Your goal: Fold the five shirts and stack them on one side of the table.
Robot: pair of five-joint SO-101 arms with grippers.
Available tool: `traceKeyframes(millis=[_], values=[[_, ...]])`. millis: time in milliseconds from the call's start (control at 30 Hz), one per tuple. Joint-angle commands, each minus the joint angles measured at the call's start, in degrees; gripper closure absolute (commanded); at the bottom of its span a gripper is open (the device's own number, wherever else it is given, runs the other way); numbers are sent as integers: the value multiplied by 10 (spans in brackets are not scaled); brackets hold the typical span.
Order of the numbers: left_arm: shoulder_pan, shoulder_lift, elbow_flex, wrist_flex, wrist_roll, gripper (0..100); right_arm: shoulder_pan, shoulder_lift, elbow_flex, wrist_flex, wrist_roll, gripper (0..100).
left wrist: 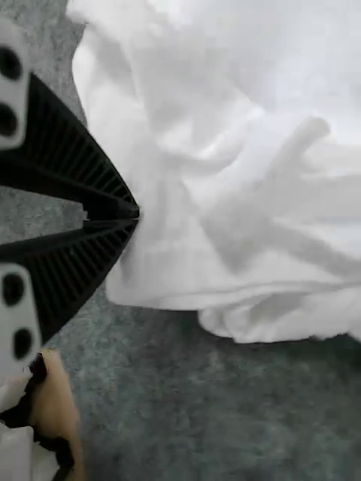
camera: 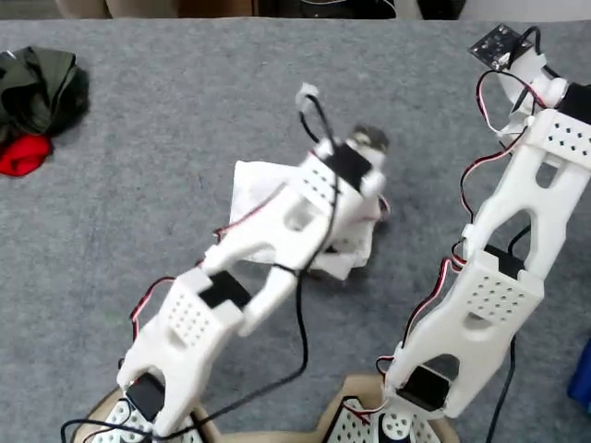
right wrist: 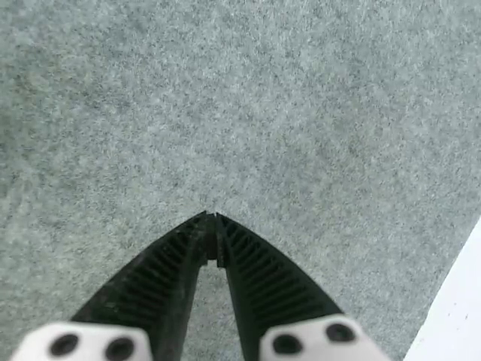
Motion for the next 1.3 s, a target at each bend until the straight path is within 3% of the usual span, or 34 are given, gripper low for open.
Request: traceKeyframes(millis=[0, 200, 300, 467, 567, 900, 1267], values=[[8, -44, 23, 5, -1, 981, -7, -3, -32, -2, 5, 994], [-153, -36, -57, -69, 0, 980, -8, -3, -32, -1, 5, 994], [-198, -37, -61, -122, 1, 979, -11, -3, -29, -1, 5, 994], [-209, -6, -24, -238, 4, 979, -12, -3, -29, 0, 5, 994], [-185, 36, -11, -263, 5, 980, -12, -3, -28, -1, 5, 994], [-78, 79, -18, -149, 5, 980, -12, -2, -28, -2, 6, 994], [-5, 82, -138, 6, 5, 980, -12, -2, -28, -2, 7, 994]])
